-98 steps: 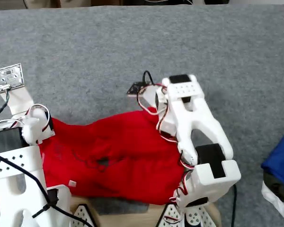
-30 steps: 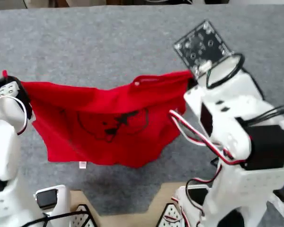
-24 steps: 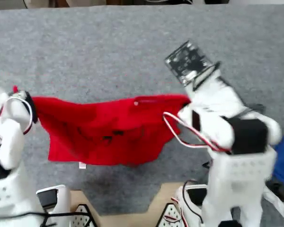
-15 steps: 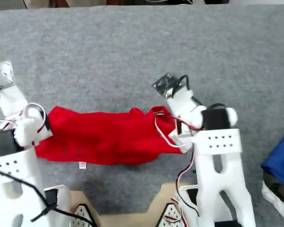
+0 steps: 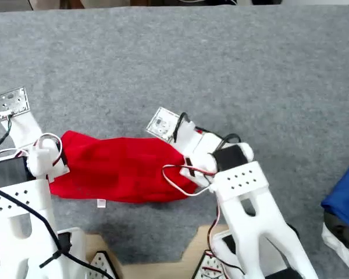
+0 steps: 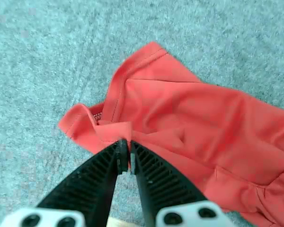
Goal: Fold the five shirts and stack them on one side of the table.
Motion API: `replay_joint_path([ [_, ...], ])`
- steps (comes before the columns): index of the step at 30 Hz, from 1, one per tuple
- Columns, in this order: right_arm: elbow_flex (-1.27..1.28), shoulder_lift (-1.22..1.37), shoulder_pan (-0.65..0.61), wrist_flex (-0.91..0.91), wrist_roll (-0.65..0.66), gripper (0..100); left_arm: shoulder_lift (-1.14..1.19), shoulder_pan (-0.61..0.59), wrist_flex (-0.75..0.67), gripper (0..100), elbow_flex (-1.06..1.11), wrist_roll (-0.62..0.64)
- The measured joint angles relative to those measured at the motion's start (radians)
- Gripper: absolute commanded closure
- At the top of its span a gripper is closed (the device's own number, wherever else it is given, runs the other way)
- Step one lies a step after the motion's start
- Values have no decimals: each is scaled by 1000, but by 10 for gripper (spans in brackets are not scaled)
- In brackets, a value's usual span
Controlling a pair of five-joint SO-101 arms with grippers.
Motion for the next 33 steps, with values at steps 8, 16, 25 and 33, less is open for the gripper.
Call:
replay_joint_path([
  [8,-55,0,0,86,32,786,0,0,0,981,0,0],
  [16,-476,0,115,379,32,786,0,0,0,981,0,0],
  [25,-578,118,121,601,32,854,0,0,0,981,0,0],
  [33,-322,21,86,615,219,853,0,0,0,981,0,0],
])
